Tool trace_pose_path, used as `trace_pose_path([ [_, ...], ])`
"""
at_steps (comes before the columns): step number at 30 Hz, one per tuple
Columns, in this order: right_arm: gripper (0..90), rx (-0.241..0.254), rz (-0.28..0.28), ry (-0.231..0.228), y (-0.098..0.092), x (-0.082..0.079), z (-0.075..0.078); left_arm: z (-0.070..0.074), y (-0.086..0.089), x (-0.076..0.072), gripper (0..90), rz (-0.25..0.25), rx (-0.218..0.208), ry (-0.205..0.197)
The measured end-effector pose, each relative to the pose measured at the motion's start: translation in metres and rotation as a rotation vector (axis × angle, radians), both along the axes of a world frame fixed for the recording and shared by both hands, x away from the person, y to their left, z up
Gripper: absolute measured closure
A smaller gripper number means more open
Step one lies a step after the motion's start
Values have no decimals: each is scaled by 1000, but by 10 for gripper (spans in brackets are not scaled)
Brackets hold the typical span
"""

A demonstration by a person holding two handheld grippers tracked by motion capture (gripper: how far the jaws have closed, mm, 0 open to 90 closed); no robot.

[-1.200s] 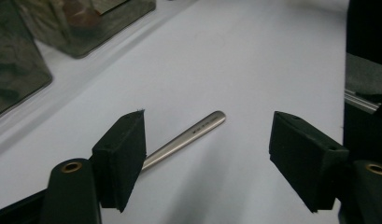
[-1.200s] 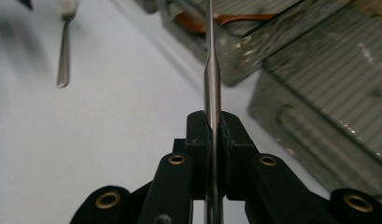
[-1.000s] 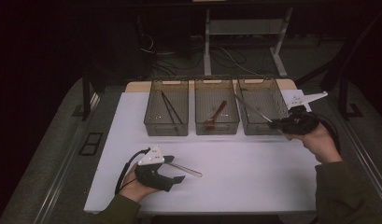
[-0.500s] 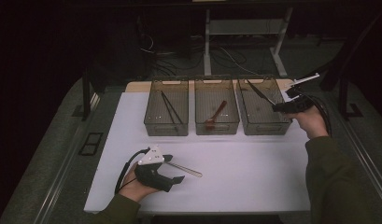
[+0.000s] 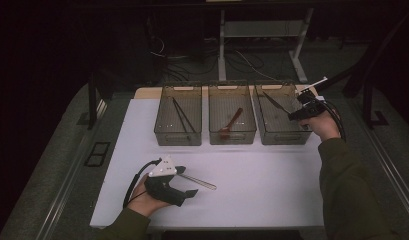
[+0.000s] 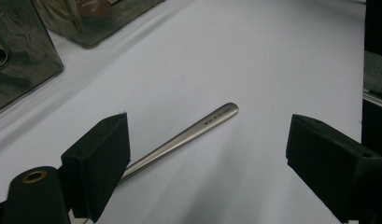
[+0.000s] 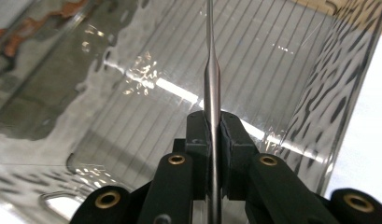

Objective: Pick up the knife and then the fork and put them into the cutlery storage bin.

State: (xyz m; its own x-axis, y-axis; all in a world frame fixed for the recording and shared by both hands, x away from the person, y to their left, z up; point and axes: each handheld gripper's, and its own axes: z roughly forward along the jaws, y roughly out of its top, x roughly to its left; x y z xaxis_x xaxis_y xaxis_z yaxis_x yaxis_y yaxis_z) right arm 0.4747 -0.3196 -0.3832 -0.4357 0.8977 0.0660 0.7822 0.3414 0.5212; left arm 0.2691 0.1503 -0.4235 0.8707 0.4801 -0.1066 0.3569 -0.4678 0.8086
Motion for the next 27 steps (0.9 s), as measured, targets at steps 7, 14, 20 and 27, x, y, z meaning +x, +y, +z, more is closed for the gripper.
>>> trace_pose_path([
  [7, 775, 9, -6, 13, -1, 1, -6, 0, 1, 1, 132, -2, 3, -2],
  [14, 506, 93, 36, -89, -3, -15, 15, 1, 1, 1, 134, 2, -2, -4],
  [20, 385, 183, 78, -214, -4, -52, 35, 4, 3, 4, 163, -9, 7, -11],
  [27, 333, 233, 171, -284, 3, -100, 36, 7, 5, 16, 350, -44, 52, -13],
])
